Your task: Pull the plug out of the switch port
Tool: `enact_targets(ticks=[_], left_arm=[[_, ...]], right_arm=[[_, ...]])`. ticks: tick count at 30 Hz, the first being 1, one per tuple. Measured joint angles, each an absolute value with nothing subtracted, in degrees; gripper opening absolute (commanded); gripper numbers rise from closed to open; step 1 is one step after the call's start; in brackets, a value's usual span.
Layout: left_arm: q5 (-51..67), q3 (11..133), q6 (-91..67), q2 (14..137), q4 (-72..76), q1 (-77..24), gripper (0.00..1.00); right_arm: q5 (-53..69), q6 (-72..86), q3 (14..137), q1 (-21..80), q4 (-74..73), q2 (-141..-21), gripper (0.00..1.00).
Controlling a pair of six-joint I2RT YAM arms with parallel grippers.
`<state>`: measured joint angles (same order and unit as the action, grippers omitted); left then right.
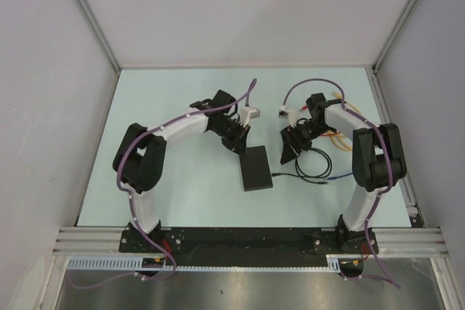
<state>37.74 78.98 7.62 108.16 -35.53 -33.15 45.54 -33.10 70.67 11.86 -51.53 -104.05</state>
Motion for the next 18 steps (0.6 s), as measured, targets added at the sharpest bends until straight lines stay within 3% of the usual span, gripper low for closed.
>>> enact_targets(ticks=[18], left_arm=[[37.9, 75.4, 6.0, 112.5, -34.3, -35.9, 0.13]], right_arm=[[54.5, -26.5, 73.1, 14.5, -49.5, -116.7, 0.69]])
